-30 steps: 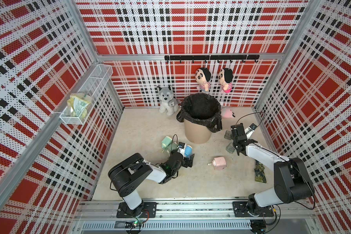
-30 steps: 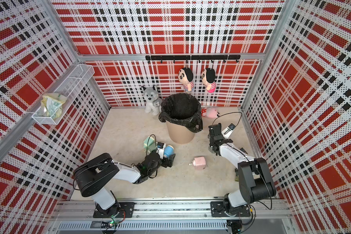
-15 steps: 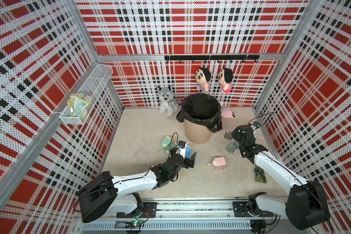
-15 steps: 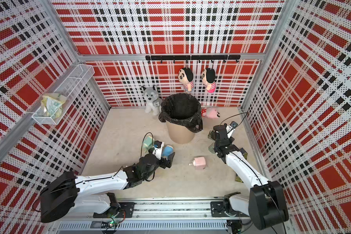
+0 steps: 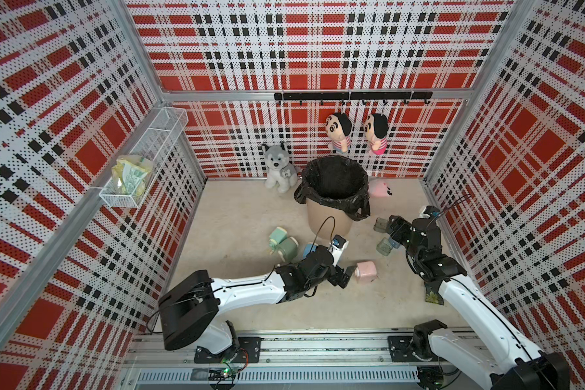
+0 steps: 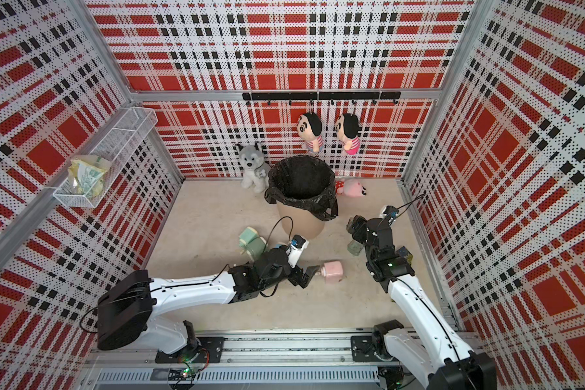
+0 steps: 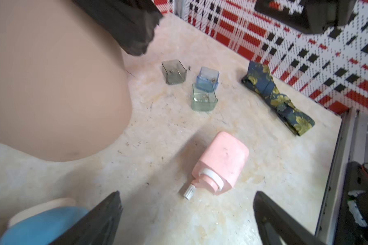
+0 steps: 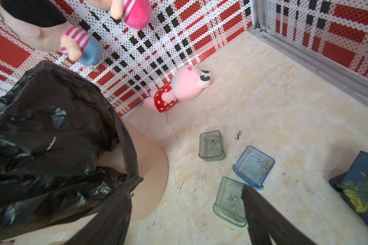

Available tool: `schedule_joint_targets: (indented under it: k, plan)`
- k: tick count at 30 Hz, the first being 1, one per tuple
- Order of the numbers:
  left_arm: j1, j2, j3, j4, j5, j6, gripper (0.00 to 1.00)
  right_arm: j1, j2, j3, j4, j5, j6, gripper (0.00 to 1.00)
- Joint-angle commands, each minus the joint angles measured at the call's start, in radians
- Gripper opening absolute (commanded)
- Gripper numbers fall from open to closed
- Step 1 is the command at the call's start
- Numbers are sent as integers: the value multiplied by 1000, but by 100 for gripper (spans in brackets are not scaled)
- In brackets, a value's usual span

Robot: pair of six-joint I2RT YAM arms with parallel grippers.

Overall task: Take out the pencil sharpener tray and clean the shavings
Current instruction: Pick up the pencil sharpener from the center of the board.

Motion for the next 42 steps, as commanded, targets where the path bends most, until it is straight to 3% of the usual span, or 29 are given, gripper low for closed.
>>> schedule_joint_targets:
  k: [1,8,20,30,42]
  plan:
    - [0,64,69,7,111,35,98,10,-44,-10,-53,-46,-31,85]
    - [29,163,147,37,213,39,98,9,-117,-2,-126,-39,-81,86]
    - [75,270,221,75,406,32,98,9,-106,5,-137,-46,-88,87]
    - [60,392,304,68,409,42,98,9,-119,-4,-145,-78,-91,87]
    - [4,440,306,92,360,20,100,10,-166,-24,-172,-74,-106,87]
